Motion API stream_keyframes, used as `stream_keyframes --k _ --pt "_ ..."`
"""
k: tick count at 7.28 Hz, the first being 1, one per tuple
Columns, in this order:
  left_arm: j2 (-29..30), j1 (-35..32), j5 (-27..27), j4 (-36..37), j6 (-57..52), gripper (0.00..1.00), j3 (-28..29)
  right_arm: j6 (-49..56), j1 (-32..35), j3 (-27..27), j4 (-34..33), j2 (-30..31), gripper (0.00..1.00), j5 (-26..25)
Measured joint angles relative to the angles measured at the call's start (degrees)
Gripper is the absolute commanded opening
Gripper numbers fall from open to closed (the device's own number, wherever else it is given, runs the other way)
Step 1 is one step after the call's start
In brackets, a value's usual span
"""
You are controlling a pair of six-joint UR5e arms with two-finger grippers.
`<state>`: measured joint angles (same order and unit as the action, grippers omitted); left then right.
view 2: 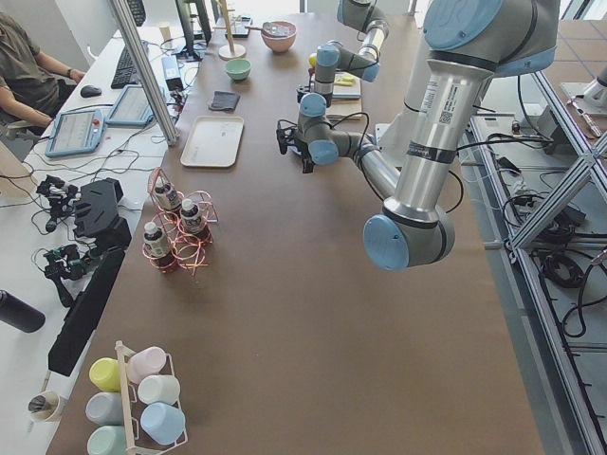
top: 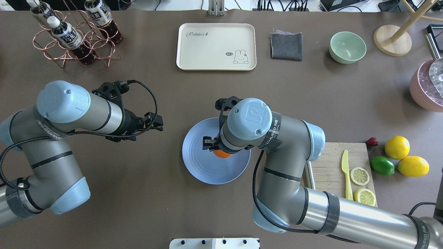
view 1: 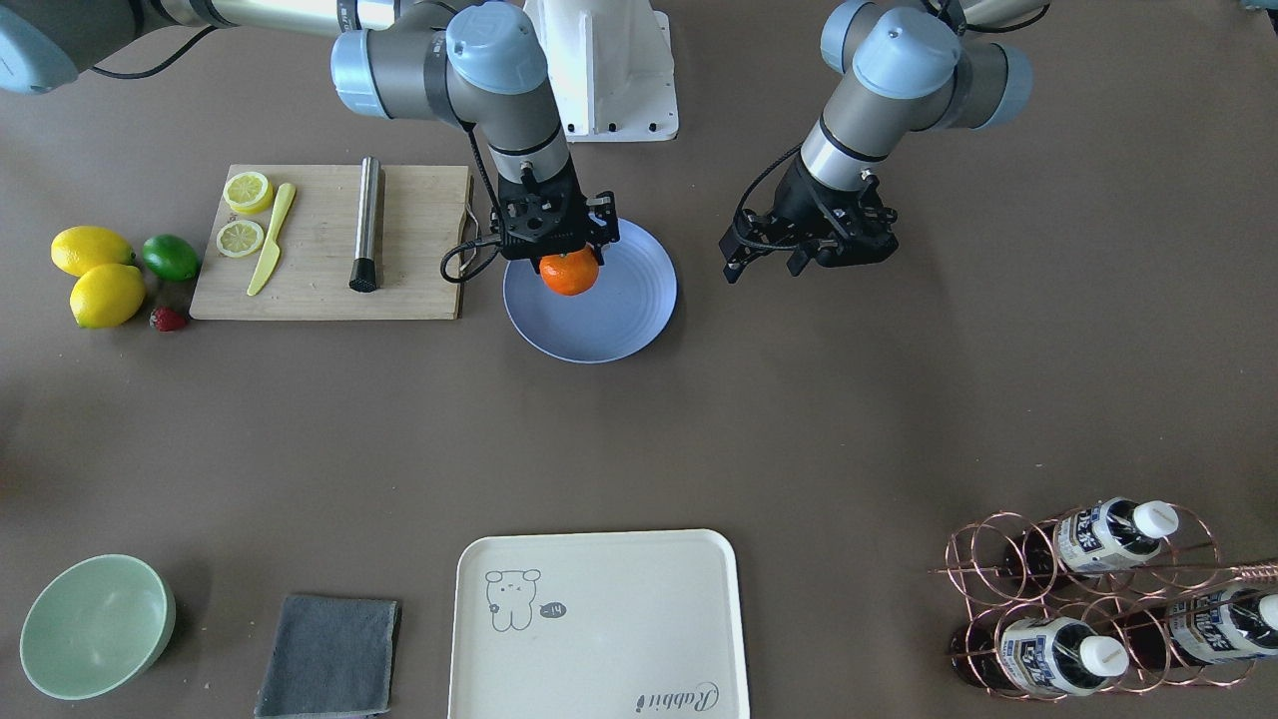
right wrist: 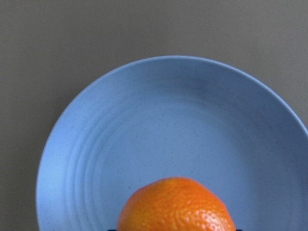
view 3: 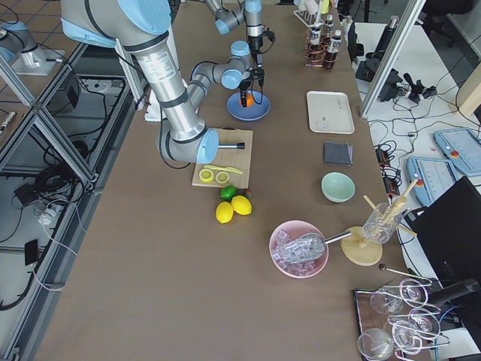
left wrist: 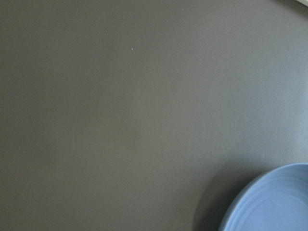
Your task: Pick orange to plate
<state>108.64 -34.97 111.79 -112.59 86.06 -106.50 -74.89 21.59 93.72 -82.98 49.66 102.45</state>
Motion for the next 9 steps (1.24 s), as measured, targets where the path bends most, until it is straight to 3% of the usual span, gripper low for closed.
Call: stream_keyframes --k 2,3,4,9 --pt "-0.1 -0.2 0.0 0.0 -0.2 0.97 0.0 0.1 -0.7 -1.9 0.2 -0.7 0.0 -0.6" --pt "-0.2 -0.2 0.0 0.0 -0.2 0.97 0.1 0.2 -0.6 -2.3 0.2 -0.8 0.31 -0.7" --pt "-0.2 -0.2 -0.1 0.0 -0.2 0.97 0.2 0.3 -0.5 -2.6 0.2 -0.9 0.99 -0.7" --pt "-0.2 -0.8 1.2 0.0 -0.3 0.97 0.2 0.3 1.0 -1.6 -0.2 -0.9 1.0 0.1"
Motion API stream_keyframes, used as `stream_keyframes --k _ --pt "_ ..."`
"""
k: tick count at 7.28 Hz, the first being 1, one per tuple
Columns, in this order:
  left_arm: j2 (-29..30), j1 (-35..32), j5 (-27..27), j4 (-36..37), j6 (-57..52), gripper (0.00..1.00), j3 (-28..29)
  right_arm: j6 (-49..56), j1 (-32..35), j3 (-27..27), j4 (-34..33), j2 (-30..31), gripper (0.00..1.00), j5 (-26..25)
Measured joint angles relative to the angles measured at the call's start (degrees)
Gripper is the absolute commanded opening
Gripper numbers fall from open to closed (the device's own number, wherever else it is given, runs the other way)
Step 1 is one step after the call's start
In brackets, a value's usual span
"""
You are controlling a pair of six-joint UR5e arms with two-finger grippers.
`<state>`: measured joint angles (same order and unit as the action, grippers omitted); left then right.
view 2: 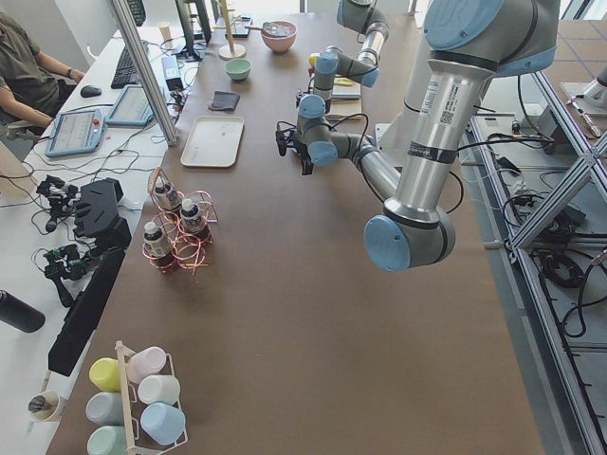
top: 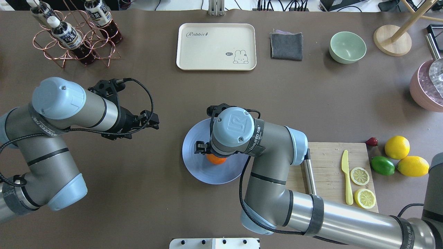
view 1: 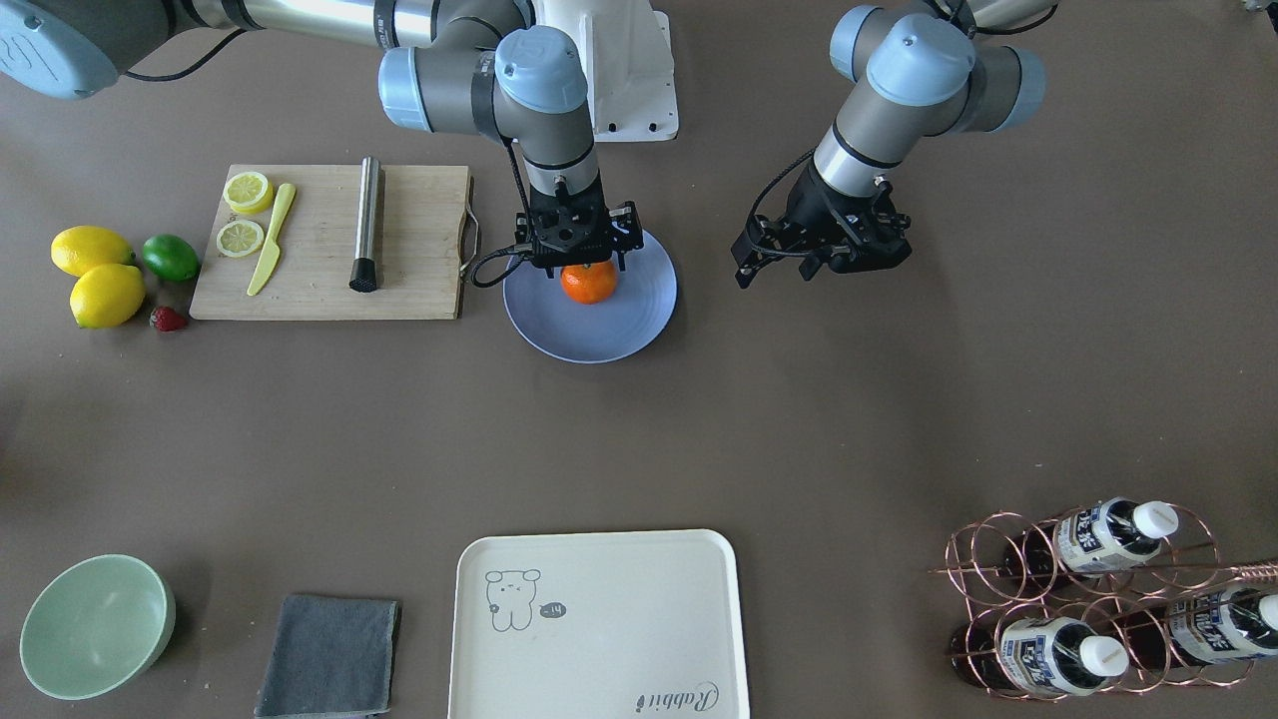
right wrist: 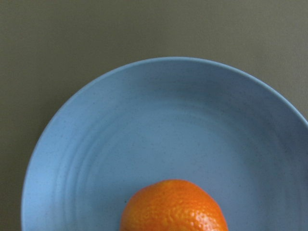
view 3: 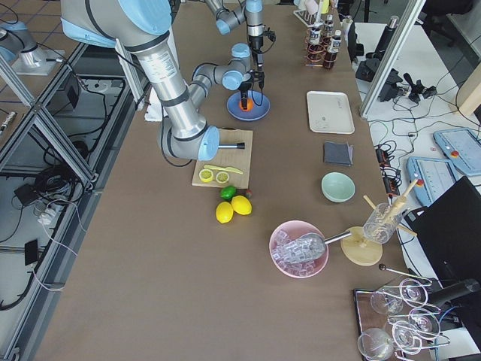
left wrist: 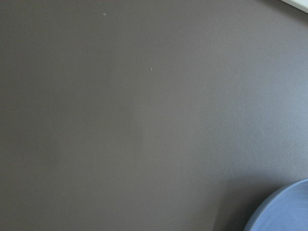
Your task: Pick orange to plate
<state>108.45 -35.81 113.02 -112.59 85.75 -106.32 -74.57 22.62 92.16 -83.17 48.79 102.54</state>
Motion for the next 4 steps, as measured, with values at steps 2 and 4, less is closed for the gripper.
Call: stream_keyframes --k 2,4 --pt "-0.9 -4.7 4.9 0.2 -4.2 0.97 -0.8 1.8 6.5 4.8 -3.4 2.1 1.0 5.9" --pt "-7.3 -12.6 11.5 0.4 -16.6 0.97 -3.0 14.4 17.4 11.9 -7.1 10.4 1.0 14.1"
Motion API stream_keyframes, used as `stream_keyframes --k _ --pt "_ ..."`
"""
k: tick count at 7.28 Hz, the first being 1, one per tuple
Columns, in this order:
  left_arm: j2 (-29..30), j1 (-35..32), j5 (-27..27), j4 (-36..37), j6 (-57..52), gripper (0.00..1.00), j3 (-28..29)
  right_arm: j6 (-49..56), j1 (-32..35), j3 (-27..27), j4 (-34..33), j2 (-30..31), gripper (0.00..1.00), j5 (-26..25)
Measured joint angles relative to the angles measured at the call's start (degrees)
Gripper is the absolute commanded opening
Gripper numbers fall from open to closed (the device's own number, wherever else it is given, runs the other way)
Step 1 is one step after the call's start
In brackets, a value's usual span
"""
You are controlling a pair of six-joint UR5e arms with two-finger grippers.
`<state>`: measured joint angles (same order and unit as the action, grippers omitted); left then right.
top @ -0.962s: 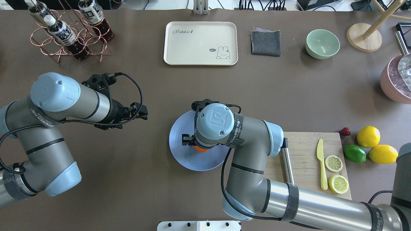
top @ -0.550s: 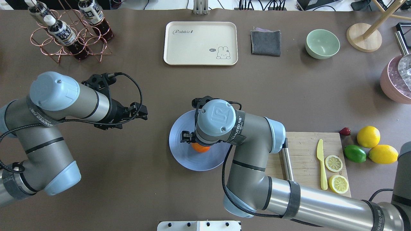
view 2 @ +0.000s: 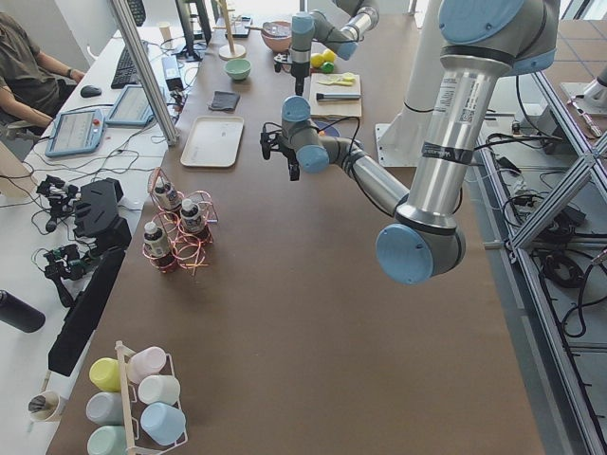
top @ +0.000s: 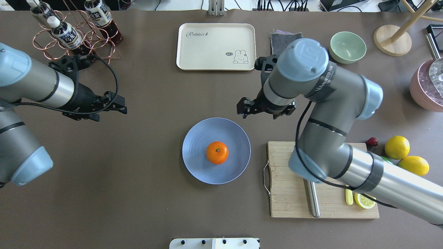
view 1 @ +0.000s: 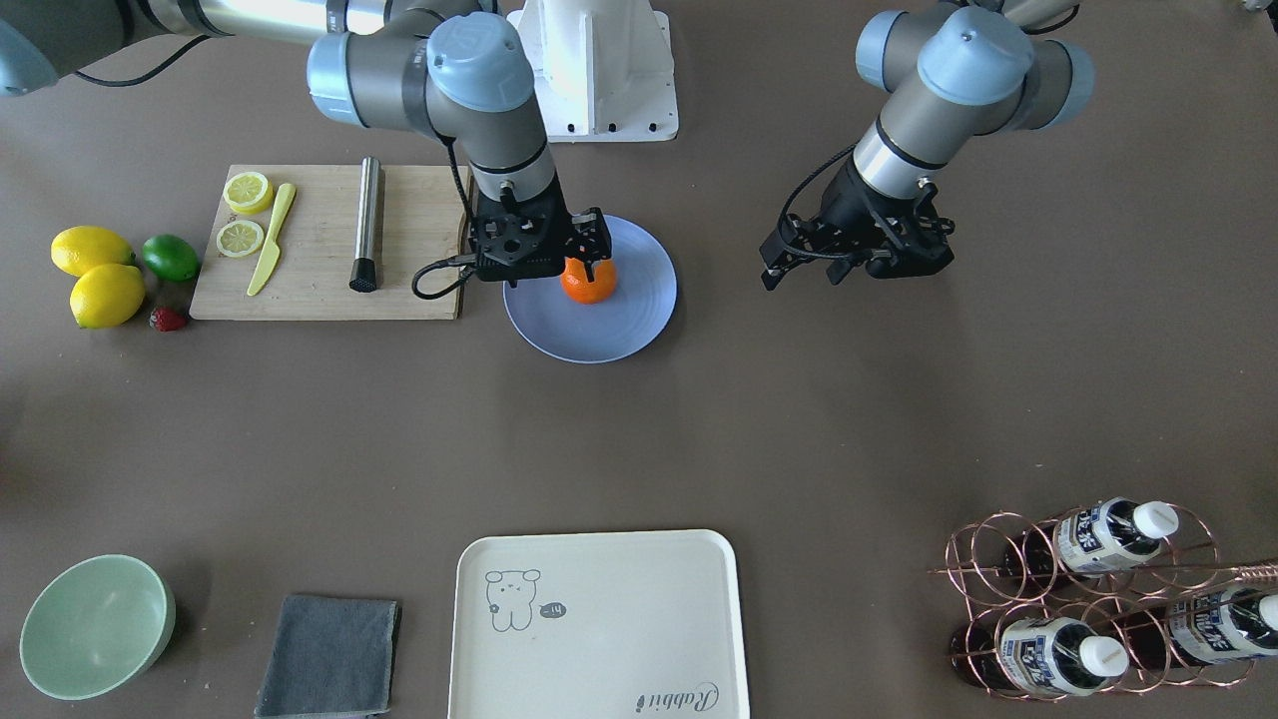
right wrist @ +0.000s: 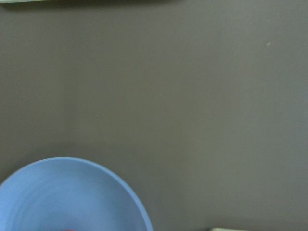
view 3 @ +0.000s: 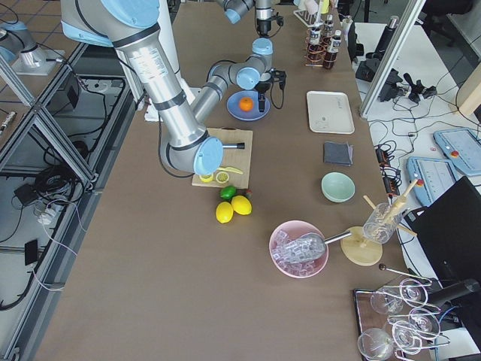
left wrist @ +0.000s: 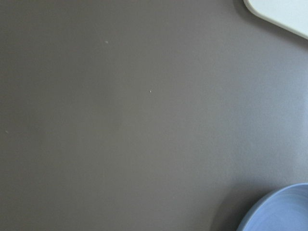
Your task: Pick orange to plate
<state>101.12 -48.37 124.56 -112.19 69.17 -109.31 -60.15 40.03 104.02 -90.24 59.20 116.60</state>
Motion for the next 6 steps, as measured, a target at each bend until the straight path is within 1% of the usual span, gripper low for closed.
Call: stream_keyframes --k 1,3,4,5,6 --pt "-4.4 -5.8 4.3 0.0 -9.0 0.97 -0.5 9.9 6.8 1.9 -0.5 5.6 1.0 4.2" --pt "-13.4 -18.7 11.8 0.5 -31.2 0.97 0.9 32.2 20.7 2.4 -0.8 16.2 1.0 11.4" --pt "-16.3 -25.1 13.6 2.4 -43.6 0.97 3.0 44.1 27.4 0.8 -0.9 20.8 1.0 13.0" --pt "-17.6 -31.7 14.4 7.1 -56.9 0.97 5.4 56.2 33.5 -2.7 -0.8 23.8 1.0 13.8" --pt "-17.9 -37.3 14.6 12.8 -67.7 0.97 7.3 67.4 38.8 -7.4 -0.8 25.2 1.0 14.4"
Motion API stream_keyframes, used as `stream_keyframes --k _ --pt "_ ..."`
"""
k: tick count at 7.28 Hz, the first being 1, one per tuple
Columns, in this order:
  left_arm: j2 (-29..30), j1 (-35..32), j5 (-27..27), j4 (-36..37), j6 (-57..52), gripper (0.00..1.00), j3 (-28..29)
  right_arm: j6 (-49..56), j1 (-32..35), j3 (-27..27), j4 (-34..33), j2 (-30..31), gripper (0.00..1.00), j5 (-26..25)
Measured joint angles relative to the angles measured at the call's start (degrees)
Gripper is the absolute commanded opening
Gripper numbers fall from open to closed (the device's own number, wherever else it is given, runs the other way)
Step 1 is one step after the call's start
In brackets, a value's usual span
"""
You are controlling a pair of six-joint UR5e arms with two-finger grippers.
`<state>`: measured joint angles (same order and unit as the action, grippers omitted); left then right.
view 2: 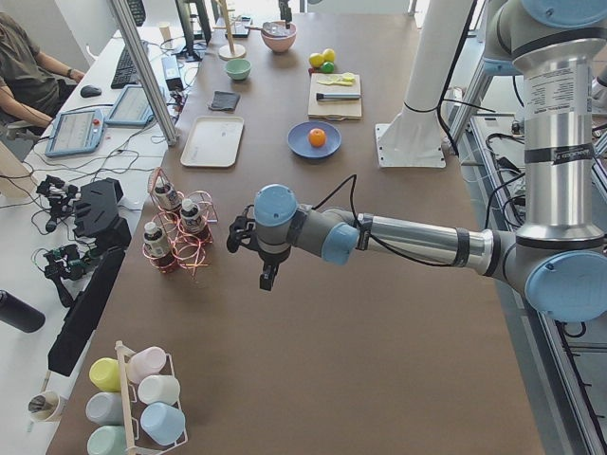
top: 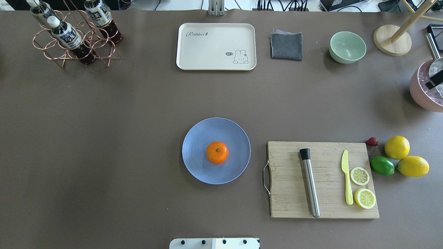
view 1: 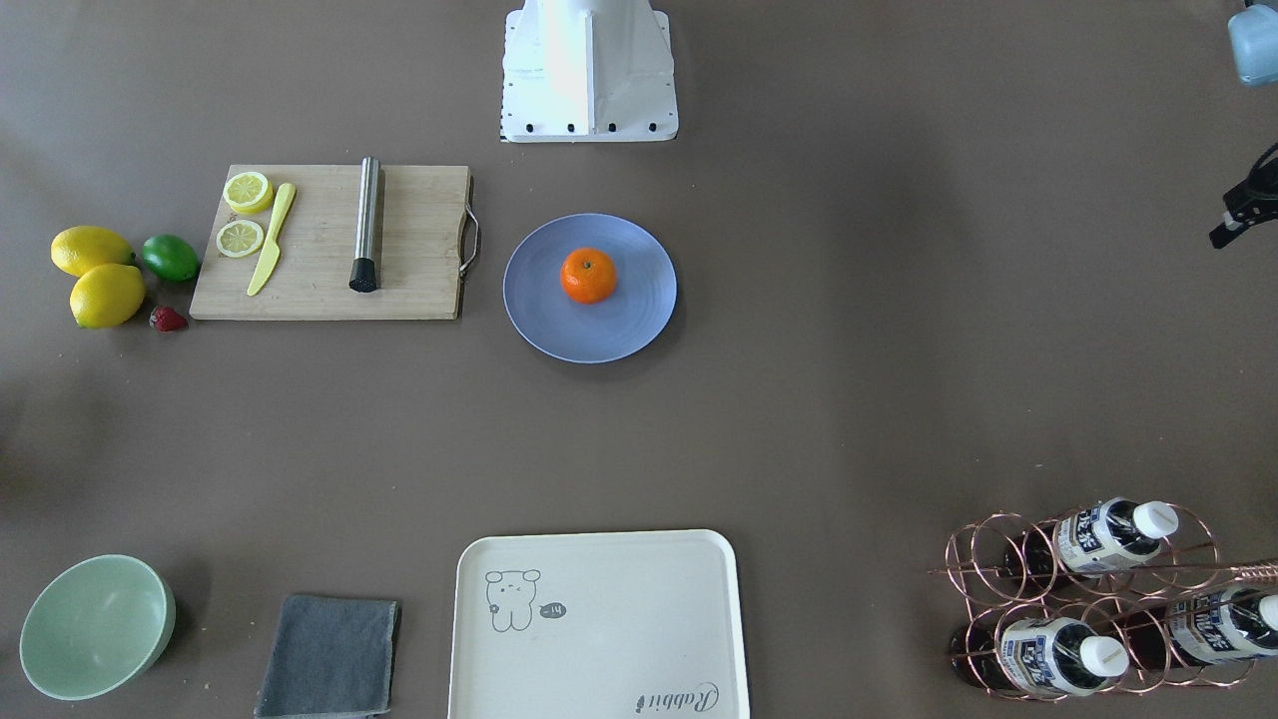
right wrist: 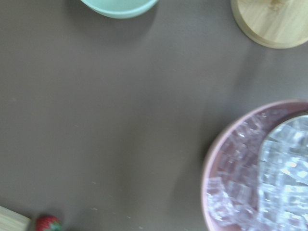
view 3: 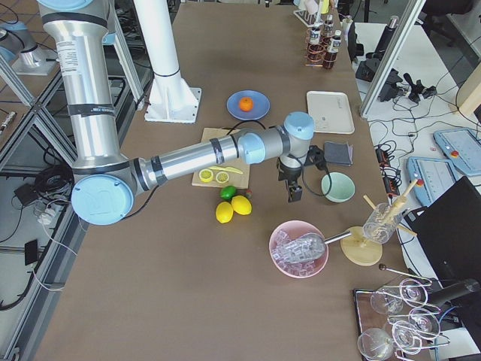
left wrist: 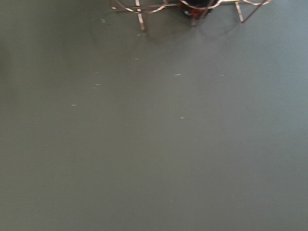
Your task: Pick orange to plate
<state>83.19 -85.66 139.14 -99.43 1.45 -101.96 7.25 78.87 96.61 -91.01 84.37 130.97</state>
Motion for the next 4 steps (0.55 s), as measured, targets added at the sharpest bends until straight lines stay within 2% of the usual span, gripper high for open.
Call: stream_keyframes --k 2,4 --pt "-0.4 -7.3 0.1 6.0 -9.0 0.97 1.9 12.6 8.3 -6.2 0.1 1.8 1.0 1.1" --pt "-0.5 -9.3 -0.3 6.3 -10.3 0.98 2.5 14.9 11.0 -7.2 0.1 2.8 1.0 1.9"
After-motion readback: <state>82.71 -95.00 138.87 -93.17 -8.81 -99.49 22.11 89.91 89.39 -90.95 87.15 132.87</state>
